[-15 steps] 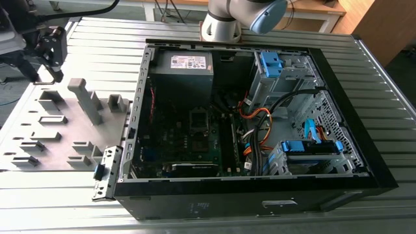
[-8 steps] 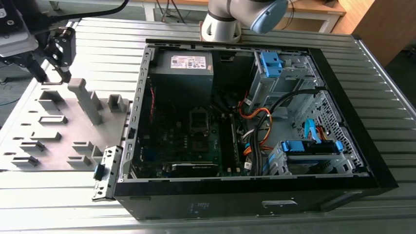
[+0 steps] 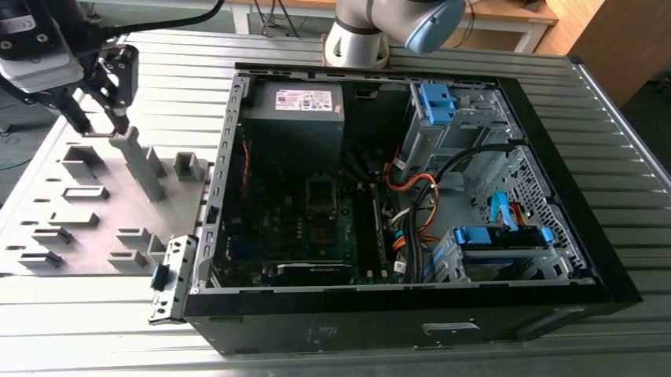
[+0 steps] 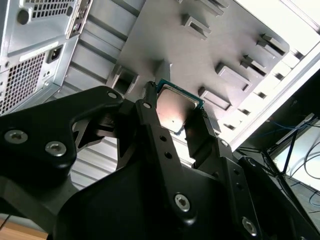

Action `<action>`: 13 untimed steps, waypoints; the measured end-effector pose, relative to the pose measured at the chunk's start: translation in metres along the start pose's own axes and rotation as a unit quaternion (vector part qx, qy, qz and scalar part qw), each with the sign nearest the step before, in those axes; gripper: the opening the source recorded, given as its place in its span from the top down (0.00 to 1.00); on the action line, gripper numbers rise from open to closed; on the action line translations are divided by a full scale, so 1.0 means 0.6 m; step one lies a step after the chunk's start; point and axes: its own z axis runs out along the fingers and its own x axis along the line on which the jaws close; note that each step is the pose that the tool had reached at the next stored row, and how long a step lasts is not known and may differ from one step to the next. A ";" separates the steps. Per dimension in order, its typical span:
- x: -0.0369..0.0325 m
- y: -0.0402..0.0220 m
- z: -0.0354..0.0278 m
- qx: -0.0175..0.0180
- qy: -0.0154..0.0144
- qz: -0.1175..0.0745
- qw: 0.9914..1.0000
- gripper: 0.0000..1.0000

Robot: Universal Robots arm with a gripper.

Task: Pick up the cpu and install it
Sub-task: 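Pick up the cpu and move it towards the insertion slot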

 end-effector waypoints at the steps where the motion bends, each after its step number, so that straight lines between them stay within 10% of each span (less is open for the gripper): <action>1: -0.003 0.000 0.000 0.000 0.000 0.000 1.000 0.53; 13: -0.034 0.000 0.001 0.000 0.000 0.000 1.000 0.53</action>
